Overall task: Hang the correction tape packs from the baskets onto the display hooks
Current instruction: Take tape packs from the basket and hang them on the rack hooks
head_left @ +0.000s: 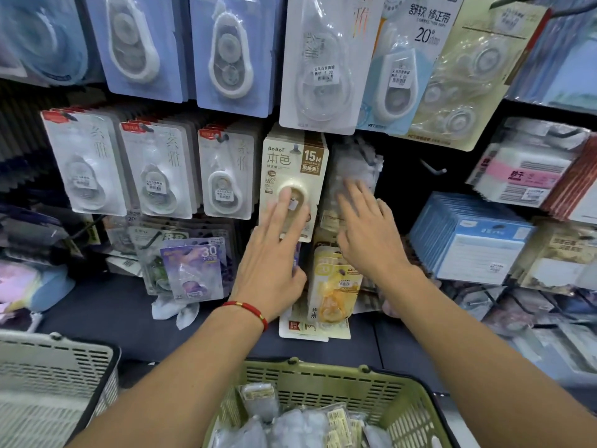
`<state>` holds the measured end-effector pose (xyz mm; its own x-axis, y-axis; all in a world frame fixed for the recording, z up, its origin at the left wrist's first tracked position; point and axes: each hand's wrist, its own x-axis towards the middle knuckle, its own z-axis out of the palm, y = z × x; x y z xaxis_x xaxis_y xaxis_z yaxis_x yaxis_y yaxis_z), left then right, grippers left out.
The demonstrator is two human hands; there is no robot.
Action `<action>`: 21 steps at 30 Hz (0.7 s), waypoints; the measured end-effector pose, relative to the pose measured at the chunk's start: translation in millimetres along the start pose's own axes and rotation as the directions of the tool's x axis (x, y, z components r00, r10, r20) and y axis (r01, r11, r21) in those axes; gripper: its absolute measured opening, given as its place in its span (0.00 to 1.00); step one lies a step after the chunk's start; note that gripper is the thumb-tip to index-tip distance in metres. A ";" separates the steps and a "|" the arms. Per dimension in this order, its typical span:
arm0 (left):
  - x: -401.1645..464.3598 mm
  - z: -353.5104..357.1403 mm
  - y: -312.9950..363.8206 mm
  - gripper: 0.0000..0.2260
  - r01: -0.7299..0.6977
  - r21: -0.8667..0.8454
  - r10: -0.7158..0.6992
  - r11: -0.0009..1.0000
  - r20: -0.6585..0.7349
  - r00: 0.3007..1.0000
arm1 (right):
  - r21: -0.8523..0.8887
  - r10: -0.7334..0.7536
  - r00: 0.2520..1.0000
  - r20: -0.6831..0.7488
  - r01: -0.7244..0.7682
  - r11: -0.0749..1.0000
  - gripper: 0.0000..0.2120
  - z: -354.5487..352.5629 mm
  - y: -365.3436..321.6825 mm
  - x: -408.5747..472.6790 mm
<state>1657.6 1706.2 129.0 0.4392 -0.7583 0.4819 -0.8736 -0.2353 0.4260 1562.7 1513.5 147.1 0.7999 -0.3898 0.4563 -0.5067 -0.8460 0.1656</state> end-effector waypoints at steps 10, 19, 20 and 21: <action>-3.6 2.6 -12.9 0.45 -0.026 -0.040 0.026 0.999 0.004 1.000 | 0.045 0.105 0.957 0.269 -0.121 0.992 0.45 34.2 29.7 69.3; -22.9 -14.2 -17.6 0.21 -0.170 0.013 0.163 0.985 0.207 0.965 | 0.285 0.050 0.991 0.128 -0.085 0.955 0.18 11.7 40.0 -10.9; -29.3 -15.3 -20.8 0.21 -0.192 0.023 0.170 0.981 0.374 0.912 | 0.317 0.035 0.993 0.110 -0.068 0.946 0.15 9.1 40.1 -34.7; -36.6 -15.0 -23.5 0.21 -0.228 0.047 0.169 0.972 0.533 0.829 | 0.349 0.010 0.994 0.109 -0.048 0.936 0.13 8.6 39.9 -59.0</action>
<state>1665.2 1748.6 112.8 0.1046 -0.9925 0.0628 -0.9597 -0.0842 0.2680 1498.1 1499.6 119.3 0.8250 -0.4357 0.3600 -0.4003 -0.9001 -0.1721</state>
